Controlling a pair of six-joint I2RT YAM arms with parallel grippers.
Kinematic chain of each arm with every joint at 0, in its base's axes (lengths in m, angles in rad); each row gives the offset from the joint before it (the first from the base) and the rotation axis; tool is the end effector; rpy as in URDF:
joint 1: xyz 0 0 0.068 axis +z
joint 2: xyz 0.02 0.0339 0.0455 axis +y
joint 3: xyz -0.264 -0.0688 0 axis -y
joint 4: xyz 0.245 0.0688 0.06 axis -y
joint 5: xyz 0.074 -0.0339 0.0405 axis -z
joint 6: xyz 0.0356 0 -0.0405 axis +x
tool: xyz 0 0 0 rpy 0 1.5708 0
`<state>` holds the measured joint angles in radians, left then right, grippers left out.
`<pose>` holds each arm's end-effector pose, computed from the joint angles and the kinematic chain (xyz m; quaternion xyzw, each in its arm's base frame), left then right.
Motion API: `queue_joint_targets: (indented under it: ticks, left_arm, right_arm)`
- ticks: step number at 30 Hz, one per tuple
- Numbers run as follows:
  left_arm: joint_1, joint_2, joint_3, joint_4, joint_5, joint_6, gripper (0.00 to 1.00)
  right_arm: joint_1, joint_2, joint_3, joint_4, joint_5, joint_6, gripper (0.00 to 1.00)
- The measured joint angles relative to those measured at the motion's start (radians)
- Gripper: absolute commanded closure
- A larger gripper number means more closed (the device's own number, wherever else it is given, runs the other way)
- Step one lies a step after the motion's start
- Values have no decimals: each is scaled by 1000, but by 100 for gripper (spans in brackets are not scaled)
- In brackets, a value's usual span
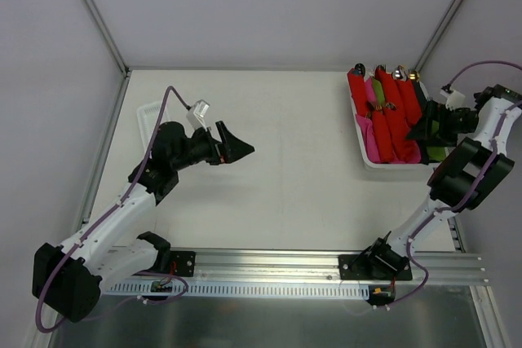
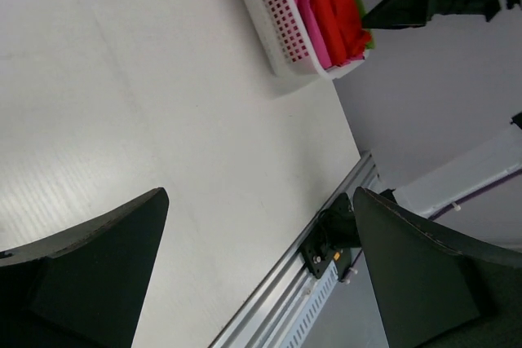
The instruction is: Place the utensils on the paper napkin and roll it up
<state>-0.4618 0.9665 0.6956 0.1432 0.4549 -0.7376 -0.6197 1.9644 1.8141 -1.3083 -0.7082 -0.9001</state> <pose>0.1965 -0.1153 0.3095 0.0470 0.7450 -0.5030 0.4357 0.3259 -0.2040 0.2795 -0.1501 0.9246 0.2147 0.2766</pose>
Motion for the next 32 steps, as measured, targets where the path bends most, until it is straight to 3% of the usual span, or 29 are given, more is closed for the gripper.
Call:
queue_joint_targets:
  ticks: [8,12,16,25,32]
  left_arm:
    - [126,17,28,-204,-29,71,1]
    - [137,14,65,-320,-76,134,1]
    - [145,1,123,-406,-119,194,1]
    - [150,-18,161,-497,-154,241,1]
    - [150,-106,98,-522,-171,249,1]
  right_arm:
    - [-10,-170,66,63,57,26,1]
    - [57,-291,63,71,46,76,1]
    - [237,-426,-21,122,5,165,1]
    - [808,-777,-545,438,88,352,1]
    - [935,-965,-808,544,174,377,1]
